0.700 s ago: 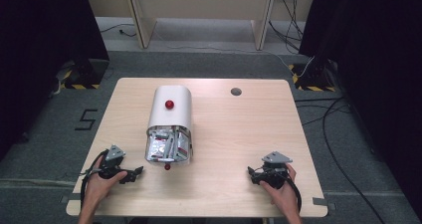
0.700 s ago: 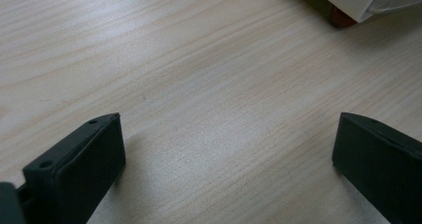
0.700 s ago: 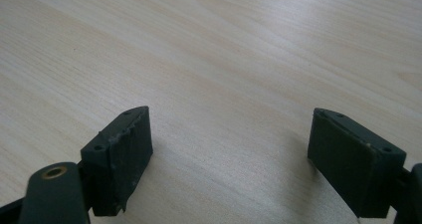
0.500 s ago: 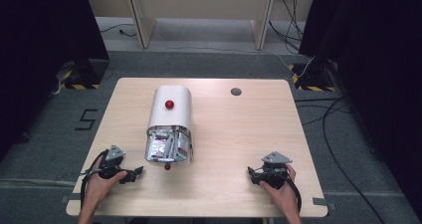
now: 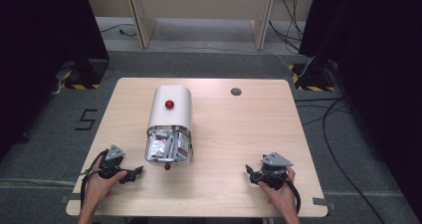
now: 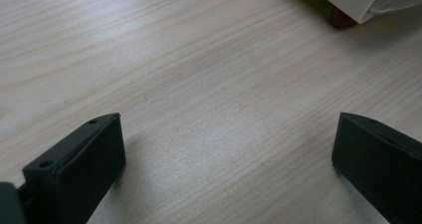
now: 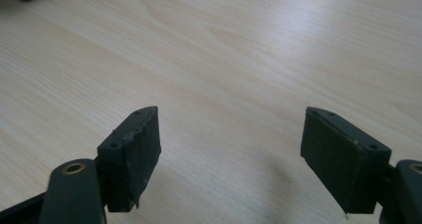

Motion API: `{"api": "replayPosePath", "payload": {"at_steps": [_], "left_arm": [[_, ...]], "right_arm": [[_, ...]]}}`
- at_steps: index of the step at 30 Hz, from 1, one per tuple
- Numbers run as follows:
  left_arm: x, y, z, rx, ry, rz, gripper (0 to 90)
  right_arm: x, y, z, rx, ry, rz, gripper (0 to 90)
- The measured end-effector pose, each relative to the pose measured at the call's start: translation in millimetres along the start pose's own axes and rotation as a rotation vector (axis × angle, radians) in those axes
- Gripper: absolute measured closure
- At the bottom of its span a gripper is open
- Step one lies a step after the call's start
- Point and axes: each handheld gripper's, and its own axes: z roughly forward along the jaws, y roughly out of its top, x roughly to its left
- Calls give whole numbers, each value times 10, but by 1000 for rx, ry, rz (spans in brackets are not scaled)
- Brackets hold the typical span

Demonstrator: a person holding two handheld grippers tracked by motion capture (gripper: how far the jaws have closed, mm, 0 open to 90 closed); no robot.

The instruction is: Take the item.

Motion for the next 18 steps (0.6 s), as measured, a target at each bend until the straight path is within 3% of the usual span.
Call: {"api": "replayPosePath", "payload": {"at_steps": [9,12,16,17,18], "left_arm": [[19,4,5,-2,19,-20,0],[19,4,5,-2,19,-20,0],[19,4,4,-2,19,-20,0],[19,4,5,-2,19,-20,0],[19,4,5,-2,19,-20,0]], "right_arm": [[141,133,-115,-69,33,-5,266],[225,224,-176,-113,90,23,273],[314,318,-239,-136,101,13,275],[367,379,-284,-149,131,22,277],[367,379,-284,-149,131,22,277]]}}
